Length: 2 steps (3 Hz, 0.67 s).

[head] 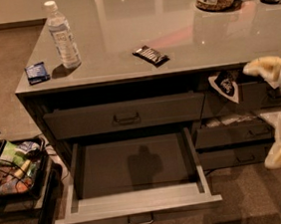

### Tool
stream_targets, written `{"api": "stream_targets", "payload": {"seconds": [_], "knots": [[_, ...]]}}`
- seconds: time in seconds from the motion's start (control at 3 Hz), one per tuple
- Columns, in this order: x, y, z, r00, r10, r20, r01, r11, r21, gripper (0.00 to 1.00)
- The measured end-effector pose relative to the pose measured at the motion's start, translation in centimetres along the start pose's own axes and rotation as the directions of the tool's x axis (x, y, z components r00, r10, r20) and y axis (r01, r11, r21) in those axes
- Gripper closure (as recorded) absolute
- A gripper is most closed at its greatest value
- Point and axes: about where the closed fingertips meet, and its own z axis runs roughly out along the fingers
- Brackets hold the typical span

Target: Close middle drawer

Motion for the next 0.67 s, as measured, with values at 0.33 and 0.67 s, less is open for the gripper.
{"api": "stream_targets", "payload": {"seconds": [0.33, 0.67], "knots": [[-0.5, 1.26, 0.32, 0.997, -0.027, 0.066, 0.027, 0.9996, -0.004, 0.0], [-0.5, 1.27, 0.33, 0.997, -0.027, 0.066, 0.027, 0.9996, -0.004, 0.0]]}}
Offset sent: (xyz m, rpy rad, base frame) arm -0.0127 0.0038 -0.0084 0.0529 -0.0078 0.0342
